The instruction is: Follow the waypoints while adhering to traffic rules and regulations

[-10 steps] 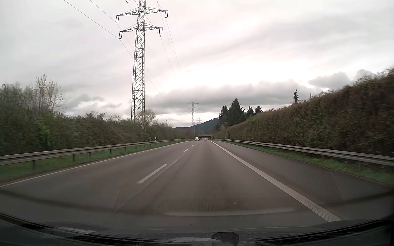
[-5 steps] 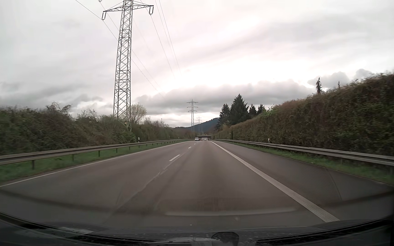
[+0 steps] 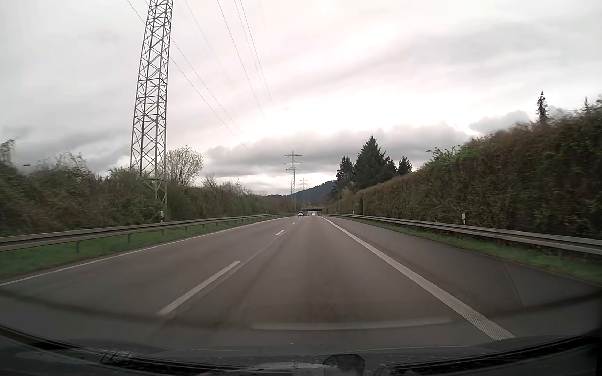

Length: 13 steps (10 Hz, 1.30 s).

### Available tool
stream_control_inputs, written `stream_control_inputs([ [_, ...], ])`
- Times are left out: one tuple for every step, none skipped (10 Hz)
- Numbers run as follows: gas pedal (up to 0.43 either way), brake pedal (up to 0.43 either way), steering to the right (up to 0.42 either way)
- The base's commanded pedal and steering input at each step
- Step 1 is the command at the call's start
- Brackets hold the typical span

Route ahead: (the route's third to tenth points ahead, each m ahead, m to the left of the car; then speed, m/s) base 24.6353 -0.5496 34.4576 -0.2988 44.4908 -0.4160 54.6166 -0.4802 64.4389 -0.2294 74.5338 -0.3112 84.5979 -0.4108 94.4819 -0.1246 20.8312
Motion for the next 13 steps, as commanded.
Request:
stream_control_inputs([
  [0.177, 0.000, 0.001],
  [0.177, 0.000, 0.001],
  [0.177, 0.000, 0.001],
  [0.177, 0.000, 0.001],
  [0.177, 0.000, 0.001],
  [0.177, 0.000, 0.001],
  [0.177, 0.000, 0.001],
  [0.177, 0.000, 0.001],
  [0.177, 0.000, 0.001],
  [0.177, 0.000, 0.001],
  [0.177, 0.000, 0.001],
  [0.177, 0.000, 0.001],
  [0.177, 0.000, 0.001],
])
